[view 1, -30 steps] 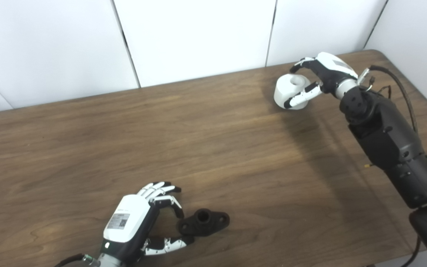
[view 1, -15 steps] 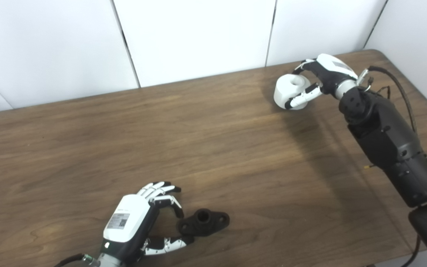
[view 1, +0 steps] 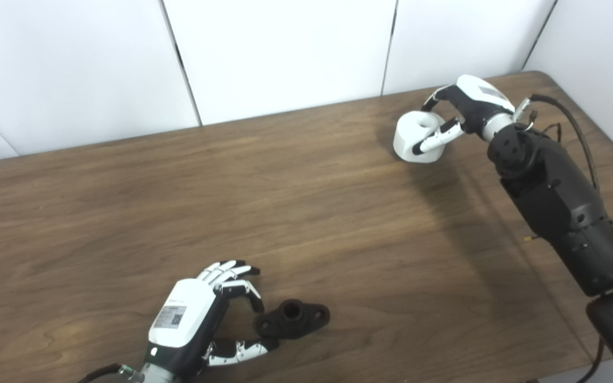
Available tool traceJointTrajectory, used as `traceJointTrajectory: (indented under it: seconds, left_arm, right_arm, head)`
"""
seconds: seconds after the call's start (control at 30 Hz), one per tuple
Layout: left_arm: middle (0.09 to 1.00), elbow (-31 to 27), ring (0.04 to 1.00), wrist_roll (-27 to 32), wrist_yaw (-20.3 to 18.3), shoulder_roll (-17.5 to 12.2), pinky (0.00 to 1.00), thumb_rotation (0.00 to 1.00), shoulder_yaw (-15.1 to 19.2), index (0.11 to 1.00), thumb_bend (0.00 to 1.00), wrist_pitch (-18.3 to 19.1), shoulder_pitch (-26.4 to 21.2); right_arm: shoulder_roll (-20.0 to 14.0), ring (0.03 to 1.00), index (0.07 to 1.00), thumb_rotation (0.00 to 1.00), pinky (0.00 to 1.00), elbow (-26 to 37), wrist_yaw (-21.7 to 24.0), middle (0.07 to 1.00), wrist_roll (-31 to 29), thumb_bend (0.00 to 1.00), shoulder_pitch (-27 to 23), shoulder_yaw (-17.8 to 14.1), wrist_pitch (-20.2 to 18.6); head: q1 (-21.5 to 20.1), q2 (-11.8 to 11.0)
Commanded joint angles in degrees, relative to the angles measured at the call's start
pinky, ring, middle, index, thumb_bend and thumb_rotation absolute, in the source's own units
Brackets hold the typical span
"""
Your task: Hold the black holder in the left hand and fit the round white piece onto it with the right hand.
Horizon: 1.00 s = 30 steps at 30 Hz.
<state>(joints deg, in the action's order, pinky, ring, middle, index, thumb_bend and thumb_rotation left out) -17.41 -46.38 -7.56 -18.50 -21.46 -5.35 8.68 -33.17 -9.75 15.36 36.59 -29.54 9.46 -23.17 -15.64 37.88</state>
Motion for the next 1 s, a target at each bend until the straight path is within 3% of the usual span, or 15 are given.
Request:
traceJointTrajectory:
  seconds: [0.0,0.67,0.77,0.97]
  left_arm:
    - [0.813,2.88,0.874,-1.64,-4.95,-1.51,0.86,0.05,0.07,0.489,0.52,4.56,2.57]
    - [0.812,1.93,0.872,-2.79,-6.04,-0.22,0.86,0.05,0.38,0.489,0.52,4.90,2.54]
    - [0.811,2.13,0.871,-2.99,-5.87,0.09,0.86,0.05,0.34,0.489,0.52,4.83,2.48]
    - [0.810,2.48,0.867,-3.45,-5.99,0.84,0.85,0.05,0.18,0.489,0.52,4.99,2.14]
  right_arm:
    - [-1.43,0.922,0.502,0.16,0.82,0.65,-2.60,0.842,-0.27,0.55,-2.22,-1.27,2.32]
    - [-2.05,0.898,0.486,0.14,0.80,2.07,-3.26,0.815,0.62,0.52,-1.16,-0.58,3.89]
    - [-2.45,0.900,0.485,0.14,0.80,4.55,-2.90,0.811,0.69,0.52,-0.62,-0.61,4.45]
    - [-4.23,0.913,0.486,0.14,0.84,17.54,2.81,0.804,3.44,0.52,1.10,0.75,1.88]
  head:
    - [0.08,0.08]
    - [0.68,0.08]
    - [1.25,0.23]
    - [2.38,0.33]
